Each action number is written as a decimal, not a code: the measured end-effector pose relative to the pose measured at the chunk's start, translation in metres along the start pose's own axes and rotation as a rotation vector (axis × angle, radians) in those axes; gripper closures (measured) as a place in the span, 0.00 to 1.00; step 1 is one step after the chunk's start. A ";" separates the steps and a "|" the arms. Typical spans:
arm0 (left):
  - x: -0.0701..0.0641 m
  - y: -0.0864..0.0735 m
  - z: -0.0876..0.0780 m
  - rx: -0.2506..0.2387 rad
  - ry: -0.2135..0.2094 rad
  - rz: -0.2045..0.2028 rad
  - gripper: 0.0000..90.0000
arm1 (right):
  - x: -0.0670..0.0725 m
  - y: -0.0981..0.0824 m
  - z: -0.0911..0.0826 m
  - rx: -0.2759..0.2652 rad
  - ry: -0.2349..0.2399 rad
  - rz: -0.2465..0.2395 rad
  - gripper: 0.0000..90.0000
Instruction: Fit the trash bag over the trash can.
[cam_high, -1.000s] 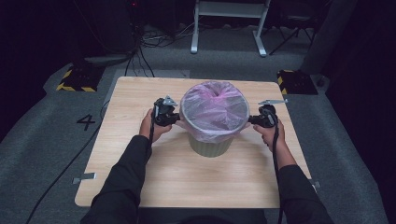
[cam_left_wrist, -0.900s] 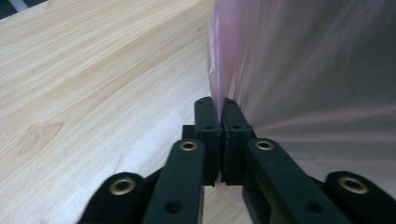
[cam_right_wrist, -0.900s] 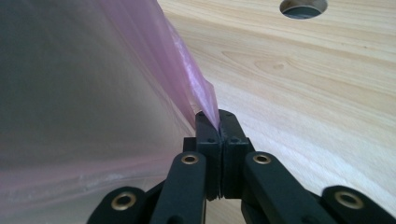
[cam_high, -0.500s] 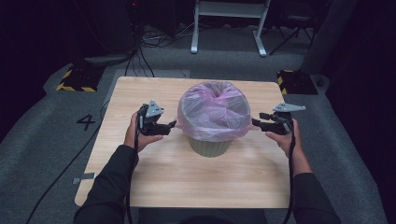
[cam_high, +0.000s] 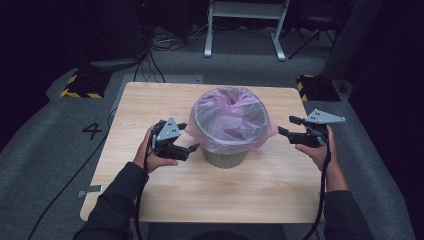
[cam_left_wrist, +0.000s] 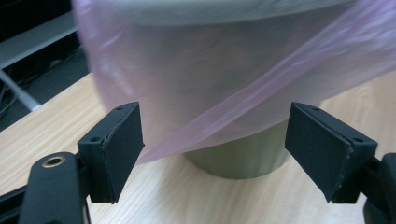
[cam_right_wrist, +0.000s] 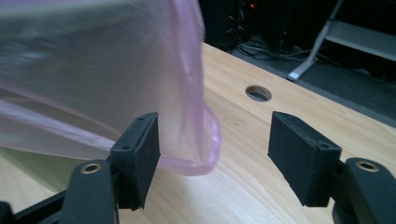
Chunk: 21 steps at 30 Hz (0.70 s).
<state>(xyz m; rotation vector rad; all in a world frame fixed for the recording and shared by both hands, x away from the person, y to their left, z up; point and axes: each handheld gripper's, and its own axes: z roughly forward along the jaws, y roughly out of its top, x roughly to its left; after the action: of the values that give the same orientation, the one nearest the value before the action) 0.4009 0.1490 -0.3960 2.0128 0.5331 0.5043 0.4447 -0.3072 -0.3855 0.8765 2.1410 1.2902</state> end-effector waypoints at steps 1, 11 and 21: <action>-0.002 0.001 0.001 -0.001 -0.003 0.003 0.21 | 0.003 0.001 -0.002 -0.007 0.010 -0.013 0.36; -0.020 0.007 0.008 0.001 -0.027 0.036 0.22 | 0.044 0.008 -0.008 -0.004 0.141 -0.140 0.29; -0.024 0.010 0.013 0.007 0.043 0.086 0.46 | 0.074 0.010 0.005 0.025 0.197 -0.228 0.49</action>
<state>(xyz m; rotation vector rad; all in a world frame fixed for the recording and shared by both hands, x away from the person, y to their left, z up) 0.3902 0.1218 -0.3963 2.0421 0.4765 0.5996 0.4009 -0.2471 -0.3848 0.5127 2.3344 1.2790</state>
